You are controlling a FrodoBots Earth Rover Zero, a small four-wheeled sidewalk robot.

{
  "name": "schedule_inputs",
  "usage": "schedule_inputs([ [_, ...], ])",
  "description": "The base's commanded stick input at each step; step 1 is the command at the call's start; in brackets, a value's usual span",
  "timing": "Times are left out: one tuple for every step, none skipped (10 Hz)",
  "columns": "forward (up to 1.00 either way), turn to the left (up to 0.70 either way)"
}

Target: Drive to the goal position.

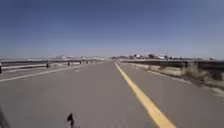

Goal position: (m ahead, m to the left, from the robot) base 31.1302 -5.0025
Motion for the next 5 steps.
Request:
schedule_inputs([
  [1.00, 0.00],
  [1.00, 0.18],
  [1.00, 0.05],
  [1.00, 0.00],
  [1.00, 0.00],
])
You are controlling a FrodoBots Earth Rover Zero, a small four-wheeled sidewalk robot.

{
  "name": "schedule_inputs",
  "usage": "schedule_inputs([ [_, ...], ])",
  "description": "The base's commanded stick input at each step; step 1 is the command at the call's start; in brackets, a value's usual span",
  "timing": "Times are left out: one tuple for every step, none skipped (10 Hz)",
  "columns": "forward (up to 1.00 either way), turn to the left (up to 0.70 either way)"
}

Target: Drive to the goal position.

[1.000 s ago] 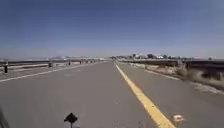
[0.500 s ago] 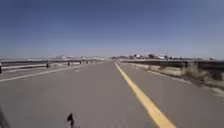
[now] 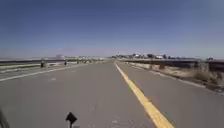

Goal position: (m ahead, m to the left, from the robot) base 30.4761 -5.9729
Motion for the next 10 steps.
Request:
schedule_inputs([
  [1.00, 0.00],
  [1.00, 0.00],
  [1.00, 0.00],
  [1.00, 0.00],
  [1.00, 0.00],
  [1.00, 0.00],
  [1.00, 0.00],
  [1.00, 0.00],
  [1.00, 0.00],
  [1.00, 0.00],
])
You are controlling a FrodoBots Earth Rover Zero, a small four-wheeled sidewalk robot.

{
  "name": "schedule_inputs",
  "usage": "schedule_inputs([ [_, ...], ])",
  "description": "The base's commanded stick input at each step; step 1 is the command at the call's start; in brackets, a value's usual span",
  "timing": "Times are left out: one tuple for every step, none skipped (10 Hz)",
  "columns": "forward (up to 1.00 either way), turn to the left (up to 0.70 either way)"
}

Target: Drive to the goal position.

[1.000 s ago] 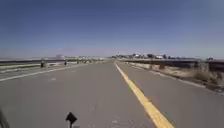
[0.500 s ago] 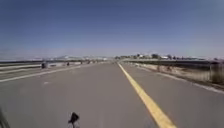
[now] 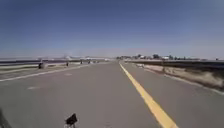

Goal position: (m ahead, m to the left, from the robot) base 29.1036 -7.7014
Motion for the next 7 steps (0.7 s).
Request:
schedule_inputs([
  [1.00, 0.00],
  [1.00, 0.00],
  [1.00, 0.00],
  [1.00, 0.00],
  [1.00, 0.00],
  [1.00, 0.00],
  [1.00, 0.00],
])
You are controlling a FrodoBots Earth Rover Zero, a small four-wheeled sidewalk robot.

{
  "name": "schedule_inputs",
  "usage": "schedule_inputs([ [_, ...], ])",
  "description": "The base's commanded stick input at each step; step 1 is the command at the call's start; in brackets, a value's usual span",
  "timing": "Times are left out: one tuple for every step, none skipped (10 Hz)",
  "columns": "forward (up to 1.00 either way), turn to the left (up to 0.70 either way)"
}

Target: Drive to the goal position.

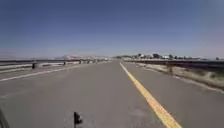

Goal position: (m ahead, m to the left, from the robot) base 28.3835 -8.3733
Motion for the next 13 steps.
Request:
schedule_inputs([
  [1.00, 0.00],
  [1.00, 0.00],
  [1.00, 0.00],
  [1.00, 0.00],
  [1.00, 0.01],
  [1.00, 0.14],
  [1.00, 0.27],
  [1.00, 0.14],
  [1.00, 0.01],
  [1.00, 0.00],
  [1.00, 0.00],
  [1.00, 0.00],
  [1.00, 0.00],
])
